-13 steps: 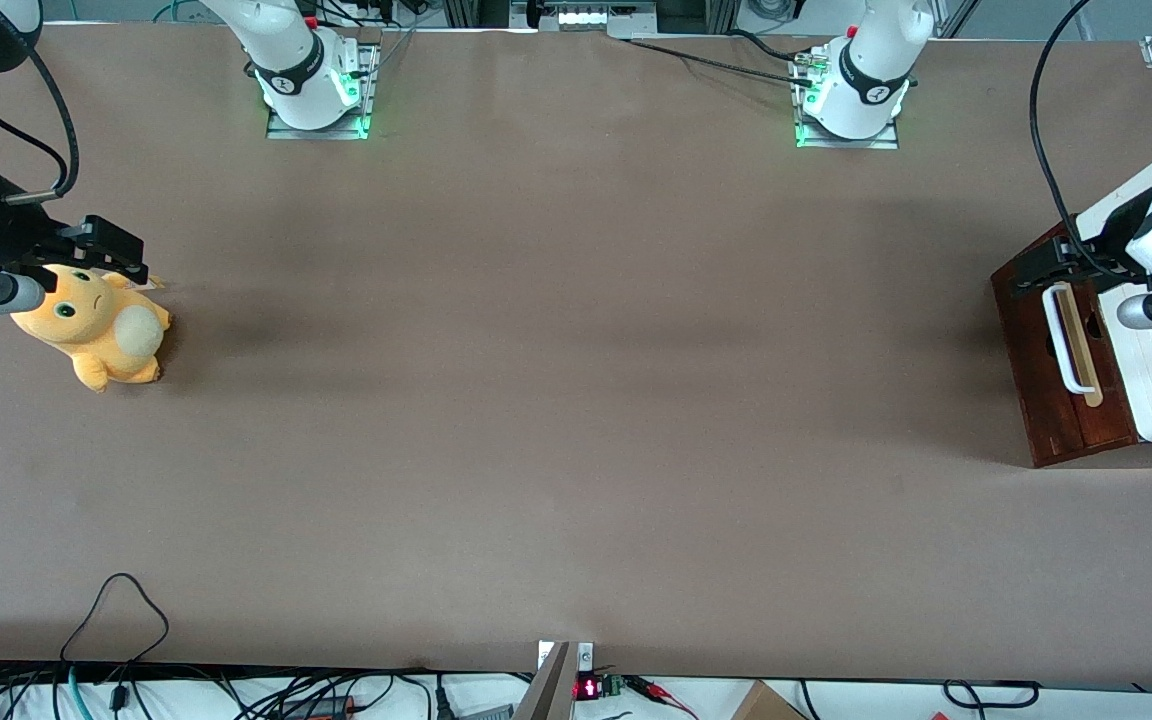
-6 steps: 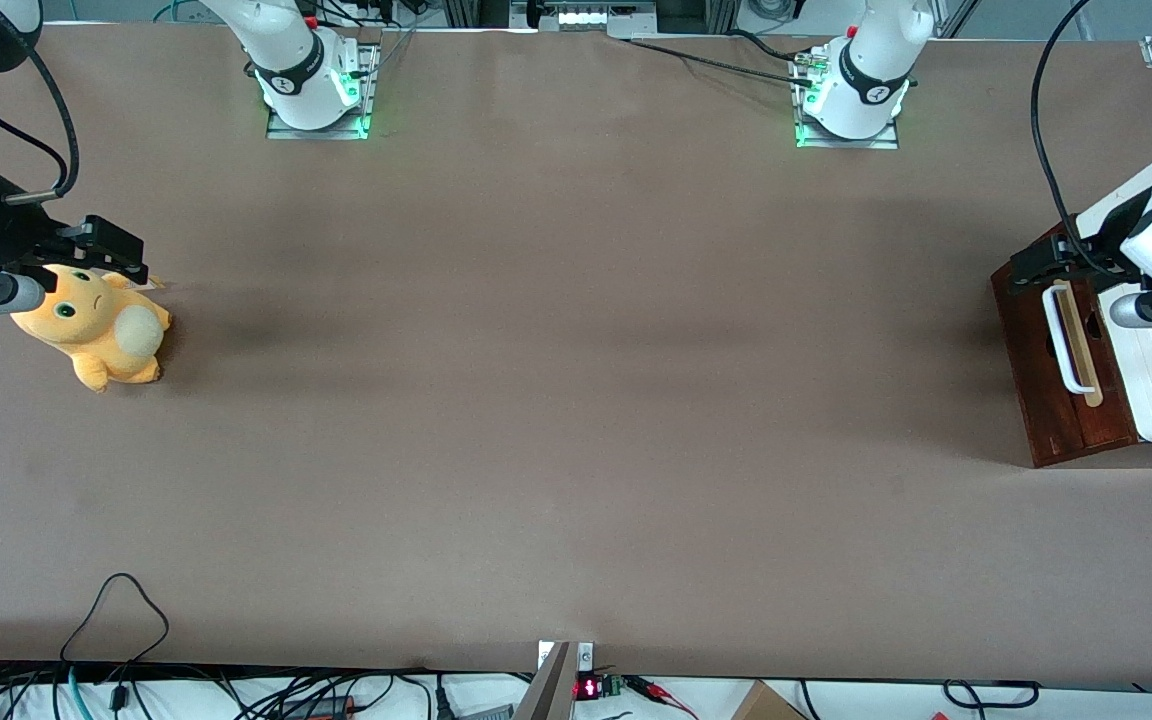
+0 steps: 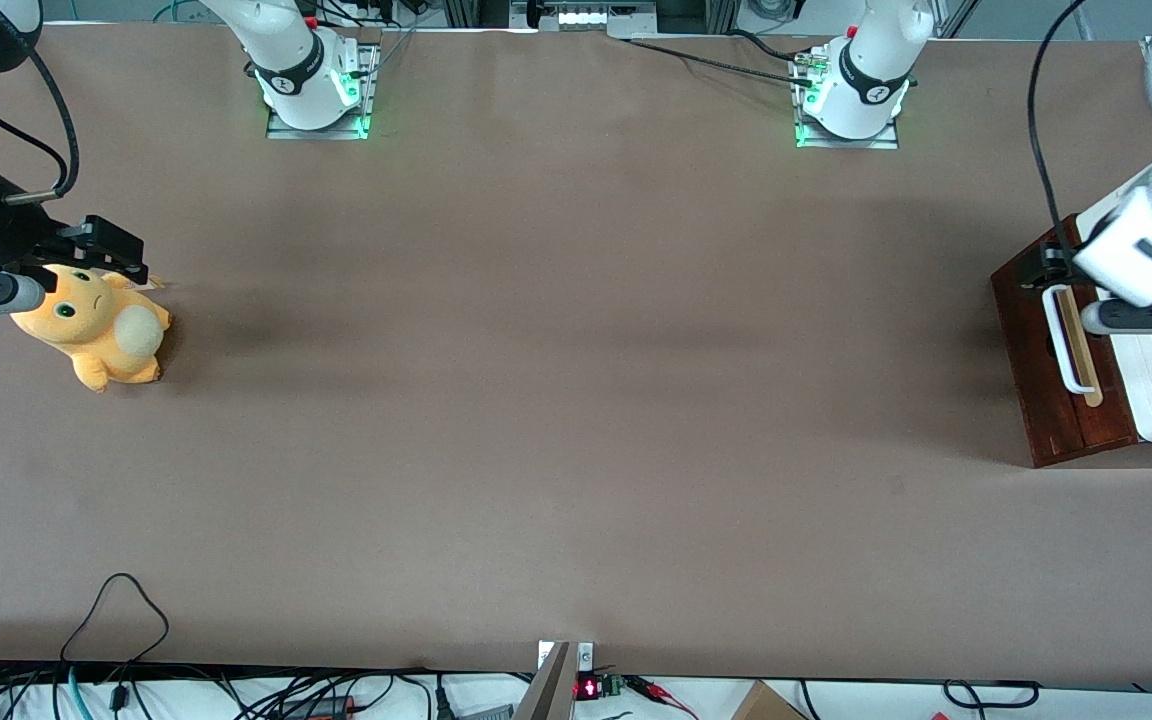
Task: Open lower drawer with left arm only
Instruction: 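Move the open left gripper down to the lower drawer's white handle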
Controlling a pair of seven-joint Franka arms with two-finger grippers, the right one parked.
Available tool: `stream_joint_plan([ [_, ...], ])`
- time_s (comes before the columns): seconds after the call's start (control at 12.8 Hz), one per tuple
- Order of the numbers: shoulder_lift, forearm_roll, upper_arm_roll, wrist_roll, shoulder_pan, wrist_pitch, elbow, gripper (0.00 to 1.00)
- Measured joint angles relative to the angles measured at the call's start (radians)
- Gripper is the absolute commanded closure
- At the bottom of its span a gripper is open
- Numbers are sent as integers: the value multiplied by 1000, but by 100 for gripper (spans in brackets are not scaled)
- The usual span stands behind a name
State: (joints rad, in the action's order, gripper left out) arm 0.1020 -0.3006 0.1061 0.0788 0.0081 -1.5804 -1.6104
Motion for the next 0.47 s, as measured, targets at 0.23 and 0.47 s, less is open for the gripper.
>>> stream_joint_plan([
  [0.23,46,-196,71,143,1,32,-31,3],
  [0.47,98,-425,158,359,2,72,-130,3],
])
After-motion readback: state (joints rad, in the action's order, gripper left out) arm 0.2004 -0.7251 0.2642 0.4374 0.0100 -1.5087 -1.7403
